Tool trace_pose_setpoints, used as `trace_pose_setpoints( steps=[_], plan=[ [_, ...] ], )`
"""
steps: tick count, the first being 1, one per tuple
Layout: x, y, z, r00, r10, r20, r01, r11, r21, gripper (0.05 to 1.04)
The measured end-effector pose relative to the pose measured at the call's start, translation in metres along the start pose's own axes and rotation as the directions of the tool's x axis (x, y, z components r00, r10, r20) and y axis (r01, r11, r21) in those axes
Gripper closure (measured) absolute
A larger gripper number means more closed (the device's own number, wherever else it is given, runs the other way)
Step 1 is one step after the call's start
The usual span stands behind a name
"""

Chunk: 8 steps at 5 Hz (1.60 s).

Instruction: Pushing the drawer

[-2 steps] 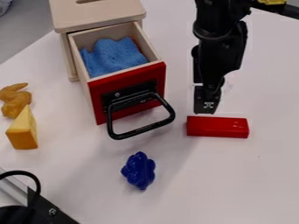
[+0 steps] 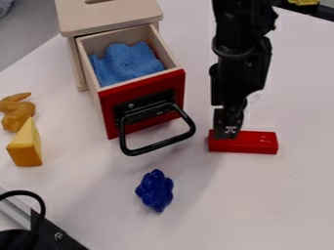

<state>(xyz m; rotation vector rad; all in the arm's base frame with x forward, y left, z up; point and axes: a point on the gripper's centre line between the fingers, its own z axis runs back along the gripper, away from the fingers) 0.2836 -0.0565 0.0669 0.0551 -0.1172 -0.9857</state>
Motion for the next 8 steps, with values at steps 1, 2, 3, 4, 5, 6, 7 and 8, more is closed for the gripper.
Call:
trace_pose_setpoints(
  steps=[1, 2, 3, 4, 5, 6, 7, 8],
  plan=[
    [-0.002, -0.010, 0.008, 0.971, 0.236, 0.028, -0.235, 0.971, -0.031, 0.086],
    [-0.008, -0.017, 0.015, 0.876, 0.481, 0.038, -0.480, 0.877, -0.036, 0.086],
    [-0.013, -0.027, 0.021, 0.713, 0.699, 0.061, -0.700, 0.714, 0.000, 0.086],
    [-0.024, -0.039, 0.029, 0.509, 0.844, 0.169, -0.859, 0.511, 0.029, 0.086],
    [-0.037, -0.042, 0.030, 0.295, 0.922, 0.252, -0.955, 0.287, 0.071, 0.086],
    [-0.048, -0.037, 0.022, 0.127, 0.955, 0.268, -0.987, 0.094, 0.133, 0.086],
    [-0.056, -0.023, 0.015, 0.039, 0.968, 0.250, -0.992, 0.006, 0.129, 0.086],
    [-0.068, -0.004, 0.006, -0.060, 0.977, 0.205, -0.992, -0.081, 0.098, 0.086]
  ],
)
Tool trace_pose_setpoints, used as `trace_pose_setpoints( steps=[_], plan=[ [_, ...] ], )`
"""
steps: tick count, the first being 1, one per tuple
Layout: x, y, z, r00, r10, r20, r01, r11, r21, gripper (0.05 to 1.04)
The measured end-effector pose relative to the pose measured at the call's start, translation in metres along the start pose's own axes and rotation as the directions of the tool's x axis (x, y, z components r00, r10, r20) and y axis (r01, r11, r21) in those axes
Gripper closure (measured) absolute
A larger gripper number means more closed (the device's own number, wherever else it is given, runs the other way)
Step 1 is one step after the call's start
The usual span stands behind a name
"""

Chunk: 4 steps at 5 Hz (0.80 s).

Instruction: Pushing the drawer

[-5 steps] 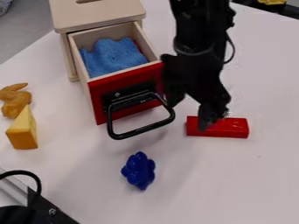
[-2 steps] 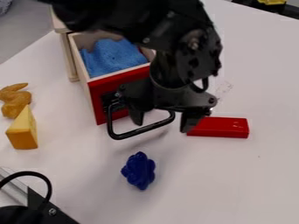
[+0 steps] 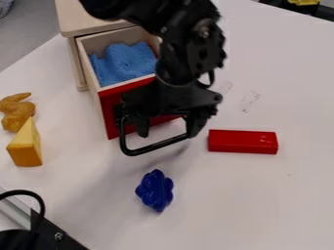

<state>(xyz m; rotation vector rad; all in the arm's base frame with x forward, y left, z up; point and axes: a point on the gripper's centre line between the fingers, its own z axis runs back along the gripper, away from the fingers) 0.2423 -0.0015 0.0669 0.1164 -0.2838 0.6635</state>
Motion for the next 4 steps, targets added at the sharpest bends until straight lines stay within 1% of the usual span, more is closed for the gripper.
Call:
trace_pose_setpoints(
  steps=[1, 2, 3, 4],
  plan=[
    [0.011, 0.012, -0.012, 0.997, 0.067, -0.032, -0.068, 0.998, -0.012, 0.086],
    [0.020, 0.013, -0.017, 0.995, 0.095, -0.042, -0.096, 0.995, -0.017, 0.086],
    [0.029, 0.003, -0.019, 0.993, 0.108, -0.056, -0.109, 0.994, -0.023, 0.086],
    [0.037, -0.003, -0.018, 0.992, 0.116, -0.051, -0.118, 0.992, -0.041, 0.086]
  ],
)
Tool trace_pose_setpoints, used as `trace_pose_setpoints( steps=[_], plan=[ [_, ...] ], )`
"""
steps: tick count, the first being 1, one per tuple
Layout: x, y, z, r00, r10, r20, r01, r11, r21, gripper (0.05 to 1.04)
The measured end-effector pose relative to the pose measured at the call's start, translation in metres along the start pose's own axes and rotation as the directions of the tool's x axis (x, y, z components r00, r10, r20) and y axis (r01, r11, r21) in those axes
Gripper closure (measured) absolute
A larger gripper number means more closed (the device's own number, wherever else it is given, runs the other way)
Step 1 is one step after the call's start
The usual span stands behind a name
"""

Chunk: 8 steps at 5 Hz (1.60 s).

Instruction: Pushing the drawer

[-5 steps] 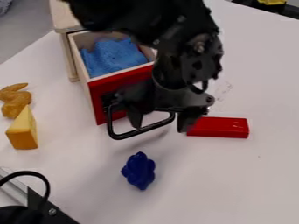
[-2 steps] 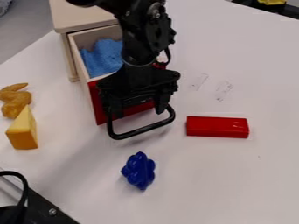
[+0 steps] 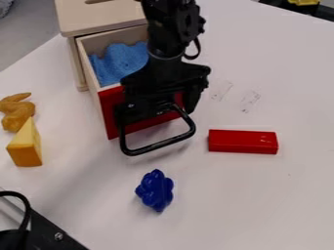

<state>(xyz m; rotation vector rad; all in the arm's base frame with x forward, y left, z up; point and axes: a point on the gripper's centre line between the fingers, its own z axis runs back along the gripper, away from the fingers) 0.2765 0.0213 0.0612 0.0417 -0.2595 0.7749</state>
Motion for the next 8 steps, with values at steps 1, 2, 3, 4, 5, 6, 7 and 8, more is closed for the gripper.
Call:
trace_pose_setpoints(
  steps=[1, 2, 3, 4, 5, 6, 7, 8],
  plan=[
    [0.006, -0.004, 0.002, 1.000, 0.022, -0.007, -0.022, 1.000, -0.009, 0.086],
    [0.014, -0.002, 0.004, 0.999, 0.037, -0.001, -0.037, 0.999, -0.007, 0.086],
    [0.026, 0.008, 0.005, 0.998, 0.063, 0.009, -0.063, 0.998, -0.002, 0.085],
    [0.029, 0.012, 0.005, 0.997, 0.071, 0.007, -0.071, 0.997, 0.005, 0.085],
    [0.034, 0.016, 0.004, 0.996, 0.089, 0.000, -0.089, 0.996, 0.004, 0.085],
    [0.050, 0.022, 0.006, 0.993, 0.113, 0.010, -0.113, 0.994, -0.001, 0.085],
    [0.062, 0.026, 0.011, 0.990, 0.135, 0.027, -0.135, 0.991, -0.005, 0.085],
    [0.079, 0.031, 0.018, 0.988, 0.143, 0.063, -0.143, 0.990, -0.012, 0.085]
  ],
)
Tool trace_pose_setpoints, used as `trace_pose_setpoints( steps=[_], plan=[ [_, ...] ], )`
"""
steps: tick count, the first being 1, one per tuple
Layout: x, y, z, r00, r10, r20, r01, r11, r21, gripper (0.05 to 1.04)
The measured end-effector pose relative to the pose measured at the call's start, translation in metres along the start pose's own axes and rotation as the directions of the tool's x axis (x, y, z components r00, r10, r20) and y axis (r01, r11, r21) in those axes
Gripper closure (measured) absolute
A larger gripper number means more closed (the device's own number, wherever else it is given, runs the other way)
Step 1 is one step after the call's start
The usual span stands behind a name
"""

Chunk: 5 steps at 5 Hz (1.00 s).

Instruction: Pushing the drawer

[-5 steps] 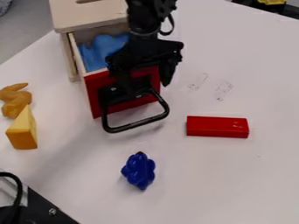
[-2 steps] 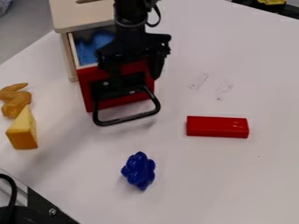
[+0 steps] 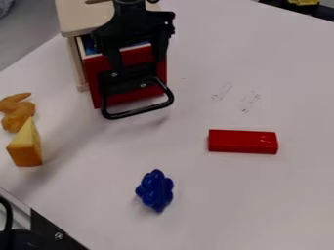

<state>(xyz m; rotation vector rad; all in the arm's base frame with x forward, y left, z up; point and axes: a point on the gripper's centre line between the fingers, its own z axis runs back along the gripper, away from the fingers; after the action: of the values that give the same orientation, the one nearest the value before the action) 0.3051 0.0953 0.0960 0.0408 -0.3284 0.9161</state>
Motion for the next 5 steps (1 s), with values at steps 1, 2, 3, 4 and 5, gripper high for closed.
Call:
trace_pose_setpoints(
  steps=[1, 2, 3, 4, 5],
  plan=[
    [0.013, 0.004, 0.000, 1.000, 0.020, 0.020, -0.020, 1.000, 0.005, 0.085],
    [0.025, 0.004, -0.003, 0.999, 0.015, 0.046, -0.016, 1.000, 0.022, 0.085],
    [0.037, 0.006, -0.007, 0.997, 0.018, 0.076, -0.020, 0.999, 0.030, 0.085],
    [0.046, 0.006, -0.011, 0.995, 0.017, 0.094, -0.021, 0.999, 0.039, 0.085],
    [0.051, 0.005, -0.011, 0.995, 0.017, 0.098, -0.022, 0.999, 0.043, 0.085]
  ],
)
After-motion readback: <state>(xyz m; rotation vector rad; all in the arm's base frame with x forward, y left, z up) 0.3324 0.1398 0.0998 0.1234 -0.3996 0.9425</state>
